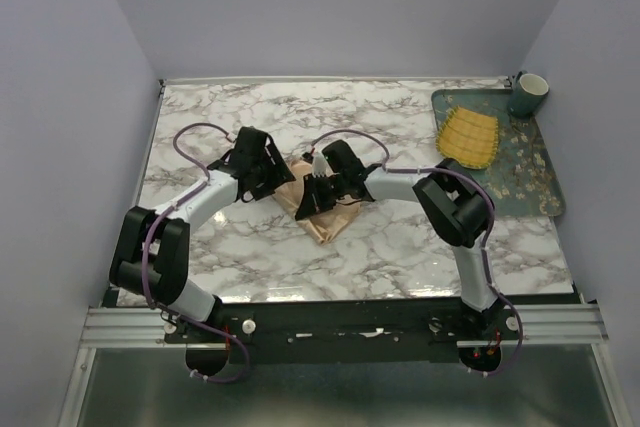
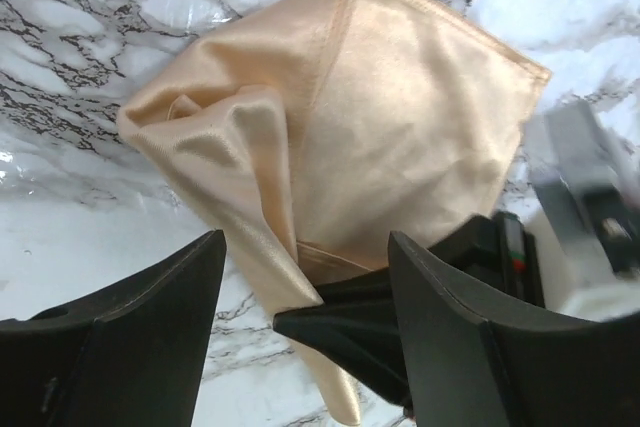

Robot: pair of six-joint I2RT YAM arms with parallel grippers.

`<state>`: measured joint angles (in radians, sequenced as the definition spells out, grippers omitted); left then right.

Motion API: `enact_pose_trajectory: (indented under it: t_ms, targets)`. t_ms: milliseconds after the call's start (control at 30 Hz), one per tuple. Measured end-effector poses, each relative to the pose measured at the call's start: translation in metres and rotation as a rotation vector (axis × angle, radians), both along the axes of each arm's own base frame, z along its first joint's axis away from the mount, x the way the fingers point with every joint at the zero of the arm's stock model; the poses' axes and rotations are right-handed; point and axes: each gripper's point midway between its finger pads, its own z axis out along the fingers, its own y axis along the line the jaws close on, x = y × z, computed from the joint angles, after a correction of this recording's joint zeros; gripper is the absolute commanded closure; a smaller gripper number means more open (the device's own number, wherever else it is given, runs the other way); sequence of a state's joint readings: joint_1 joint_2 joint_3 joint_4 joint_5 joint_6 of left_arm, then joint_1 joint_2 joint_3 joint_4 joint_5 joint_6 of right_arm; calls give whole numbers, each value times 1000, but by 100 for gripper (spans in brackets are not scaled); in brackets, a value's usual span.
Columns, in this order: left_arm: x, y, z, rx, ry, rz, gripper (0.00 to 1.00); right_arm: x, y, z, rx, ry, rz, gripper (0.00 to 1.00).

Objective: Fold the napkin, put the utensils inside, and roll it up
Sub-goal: Roll the napkin with the utensil

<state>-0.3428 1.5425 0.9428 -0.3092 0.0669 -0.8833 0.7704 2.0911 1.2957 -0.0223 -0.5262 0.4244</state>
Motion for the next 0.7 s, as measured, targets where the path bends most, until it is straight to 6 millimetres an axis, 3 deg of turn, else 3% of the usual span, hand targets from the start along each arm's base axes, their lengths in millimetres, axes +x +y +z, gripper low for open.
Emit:
enact_pose_trajectory:
  t_ms: [133, 400, 700]
  targets:
    - [-5, -1, 9, -16, -43, -25, 29, -4, -7, -2, 126, 176, 38, 99]
    - [-34, -3, -20, -58, 52, -44, 29, -20, -16, -3, 253, 402, 85, 100]
    - [-35, -11, -31, -118, 80, -15, 33, -31, -18, 2, 326, 509, 90, 100]
